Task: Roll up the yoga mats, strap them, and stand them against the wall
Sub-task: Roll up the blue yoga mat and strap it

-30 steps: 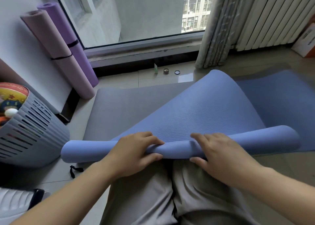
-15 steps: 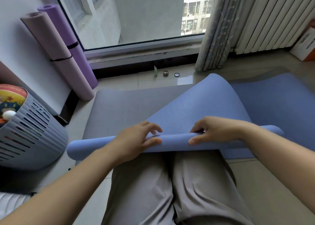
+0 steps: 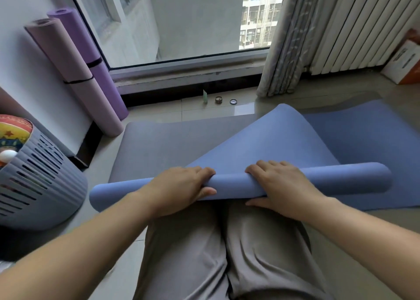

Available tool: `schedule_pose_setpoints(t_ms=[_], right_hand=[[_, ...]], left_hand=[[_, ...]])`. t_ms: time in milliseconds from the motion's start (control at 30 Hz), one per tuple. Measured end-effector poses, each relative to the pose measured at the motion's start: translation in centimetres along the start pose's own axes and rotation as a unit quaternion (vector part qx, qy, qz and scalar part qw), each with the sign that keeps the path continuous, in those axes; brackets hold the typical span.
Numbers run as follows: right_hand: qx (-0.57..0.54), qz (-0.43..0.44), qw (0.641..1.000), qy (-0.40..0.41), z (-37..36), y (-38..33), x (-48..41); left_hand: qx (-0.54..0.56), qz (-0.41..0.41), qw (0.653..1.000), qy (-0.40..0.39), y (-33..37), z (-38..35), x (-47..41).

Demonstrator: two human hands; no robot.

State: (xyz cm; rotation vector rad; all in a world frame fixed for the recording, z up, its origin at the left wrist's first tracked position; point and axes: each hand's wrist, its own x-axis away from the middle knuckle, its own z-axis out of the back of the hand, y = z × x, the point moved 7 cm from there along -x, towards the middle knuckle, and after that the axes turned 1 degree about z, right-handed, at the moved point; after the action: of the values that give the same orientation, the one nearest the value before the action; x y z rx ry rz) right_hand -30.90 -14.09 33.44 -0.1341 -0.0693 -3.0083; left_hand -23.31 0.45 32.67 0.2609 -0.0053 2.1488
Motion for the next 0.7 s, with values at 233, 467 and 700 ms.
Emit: schedule_pose_setpoints(t_ms=[233,467,700], right_hand=[[-0.075,0.035,0.984,-0.156,2.9,-0.3,3.3],[-0.101,0.023,0.993,-0.062,-1.2,-1.7,6.5],[-0.083,0.007,0.992,0.09,-1.4,-1.8,7.1]], left_hand=[[0.056,-0.035,0.995,-0.069,2.9,1.7,3.1],[0.074,-0.029,0.982,-0.172,4.9,-0.8,3.1],[0.113,-0.029,0.972,-0.205,4.7,-1.2,1.7]])
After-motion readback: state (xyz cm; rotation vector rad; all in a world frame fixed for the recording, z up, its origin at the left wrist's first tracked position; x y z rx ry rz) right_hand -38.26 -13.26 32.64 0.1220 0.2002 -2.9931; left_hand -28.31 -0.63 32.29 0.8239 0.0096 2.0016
